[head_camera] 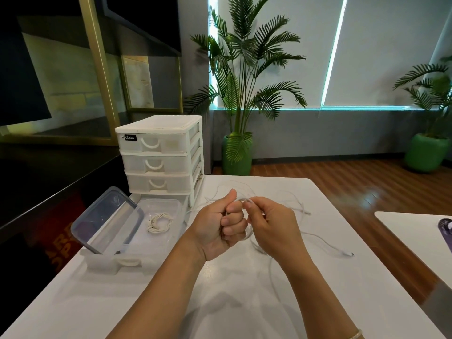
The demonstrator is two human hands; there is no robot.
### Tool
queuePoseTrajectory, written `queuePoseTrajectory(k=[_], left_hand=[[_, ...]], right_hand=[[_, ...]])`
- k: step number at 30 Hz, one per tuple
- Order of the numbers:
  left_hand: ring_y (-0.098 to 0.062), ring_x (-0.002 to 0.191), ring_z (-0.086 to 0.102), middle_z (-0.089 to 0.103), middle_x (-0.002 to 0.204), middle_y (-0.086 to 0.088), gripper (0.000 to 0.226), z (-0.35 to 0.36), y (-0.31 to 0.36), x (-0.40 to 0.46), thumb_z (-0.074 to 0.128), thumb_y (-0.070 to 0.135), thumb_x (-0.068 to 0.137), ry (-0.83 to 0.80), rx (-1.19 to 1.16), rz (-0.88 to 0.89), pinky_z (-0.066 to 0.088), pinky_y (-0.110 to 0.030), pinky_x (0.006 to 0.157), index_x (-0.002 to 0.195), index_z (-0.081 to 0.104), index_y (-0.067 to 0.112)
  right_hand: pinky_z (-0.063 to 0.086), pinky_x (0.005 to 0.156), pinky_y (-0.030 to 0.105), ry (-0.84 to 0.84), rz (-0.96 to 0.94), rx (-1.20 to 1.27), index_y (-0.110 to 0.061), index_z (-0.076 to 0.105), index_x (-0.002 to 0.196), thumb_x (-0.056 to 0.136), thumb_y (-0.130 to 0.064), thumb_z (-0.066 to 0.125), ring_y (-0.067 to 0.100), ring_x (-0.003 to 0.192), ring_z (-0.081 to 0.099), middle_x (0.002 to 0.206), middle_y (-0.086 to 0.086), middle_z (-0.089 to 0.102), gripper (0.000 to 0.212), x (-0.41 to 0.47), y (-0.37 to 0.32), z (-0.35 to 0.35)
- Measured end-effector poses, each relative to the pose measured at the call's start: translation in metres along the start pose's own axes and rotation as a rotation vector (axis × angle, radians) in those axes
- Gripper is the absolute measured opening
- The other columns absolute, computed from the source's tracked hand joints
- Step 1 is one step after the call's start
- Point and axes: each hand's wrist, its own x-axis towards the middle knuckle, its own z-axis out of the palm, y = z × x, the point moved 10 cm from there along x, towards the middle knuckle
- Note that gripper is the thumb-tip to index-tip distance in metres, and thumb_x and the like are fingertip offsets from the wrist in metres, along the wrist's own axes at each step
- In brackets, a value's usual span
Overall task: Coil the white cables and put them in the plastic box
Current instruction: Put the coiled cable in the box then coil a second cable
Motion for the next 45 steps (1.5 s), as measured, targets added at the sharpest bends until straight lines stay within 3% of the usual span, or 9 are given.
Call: queuePoseTrajectory(k=[5,8,10,14,21,27,38,41,45], left_hand=[[-0.012,0.044,0.047,0.047,0.048,-0.001,0.054,0.012,0.0,-0.002,0.032,0.03,0.095,-0.059,0.013,0.024,0.045,-0.022,0.045,0.054,0.06,0.011],[-0.013,0.045,0.052,0.05,0.048,0.0,0.043,0.017,0.001,-0.003,0.038,0.027,0.086,-0.089,-0.041,0.028,0.049,-0.023,0.048,0.059,0.066,0.009],[-0.011,0.042,0.05,0.048,0.046,0.001,0.041,0.018,0.001,-0.003,0.039,0.026,0.085,-0.09,-0.065,0.034,0.047,-0.022,0.046,0.061,0.067,0.009],[-0.009,0.042,0.042,0.045,0.047,0.001,0.05,0.022,0.0,-0.001,0.025,0.034,0.096,-0.112,-0.065,0.05,0.04,-0.02,0.044,0.075,0.061,0.007],[-0.006,0.04,0.035,0.037,0.042,0.006,0.043,0.016,0.001,0.002,0.025,0.031,0.098,-0.075,-0.022,0.087,0.035,-0.017,0.042,0.07,0.05,0.01],[-0.006,0.038,0.031,0.034,0.04,0.005,0.054,0.011,-0.002,0.006,0.025,0.035,0.098,-0.043,-0.048,0.102,0.031,-0.016,0.04,0.057,0.052,0.013],[-0.006,0.028,0.028,0.03,0.034,0.005,0.06,-0.004,0.009,0.004,0.026,0.035,0.101,0.075,-0.278,0.158,0.025,-0.015,0.03,0.047,0.045,0.014],[-0.008,0.027,0.029,0.031,0.034,0.004,0.057,-0.006,0.019,0.001,0.027,0.035,0.1,0.074,-0.458,0.211,0.023,-0.014,0.031,0.055,0.052,0.011],[-0.009,0.028,0.029,0.031,0.036,0.005,0.049,-0.015,0.031,-0.002,0.026,0.036,0.1,0.097,-0.552,0.291,0.026,-0.014,0.032,0.093,0.062,0.004]], right_hand=[[0.04,0.062,0.002,0.045,0.064,0.129,-0.025,0.064,0.087,0.095,-0.021,0.046,-0.002,0.07,0.055,0.072,-0.021,0.057,0.02,-0.001,0.007,-0.006],[0.046,0.069,0.012,0.059,0.116,0.23,-0.029,0.063,0.083,0.095,-0.02,0.048,0.002,0.075,0.06,0.074,-0.019,0.062,0.022,-0.003,0.013,-0.006],[0.049,0.074,0.021,0.079,0.126,0.243,-0.027,0.065,0.085,0.095,-0.02,0.048,0.005,0.078,0.061,0.076,-0.018,0.063,0.021,-0.003,0.014,-0.006],[0.05,0.077,0.022,0.111,0.153,0.251,-0.031,0.06,0.083,0.096,-0.023,0.046,0.004,0.078,0.06,0.076,-0.023,0.059,0.021,-0.002,0.018,-0.007],[0.051,0.072,0.03,0.118,0.199,0.319,-0.028,0.064,0.086,0.095,-0.024,0.048,0.008,0.07,0.058,0.073,-0.015,0.062,0.019,-0.003,0.024,-0.003],[0.044,0.069,0.011,0.114,0.168,0.233,-0.019,0.067,0.094,0.096,-0.024,0.046,0.0,0.072,0.056,0.074,-0.021,0.057,0.021,-0.001,0.022,-0.003],[0.043,0.064,0.002,-0.024,0.109,0.244,-0.025,0.062,0.118,0.097,-0.031,0.039,-0.007,0.069,0.057,0.077,-0.031,0.054,0.032,-0.003,0.012,0.011],[0.043,0.059,0.004,-0.036,0.112,0.237,-0.026,0.061,0.121,0.097,-0.032,0.039,-0.007,0.057,0.055,0.061,-0.017,0.056,0.033,-0.004,0.011,0.015],[0.04,0.07,0.006,-0.09,0.088,0.114,-0.025,0.047,0.135,0.097,-0.034,0.039,-0.002,0.06,0.049,0.07,-0.018,0.052,0.04,-0.007,0.007,0.024]])
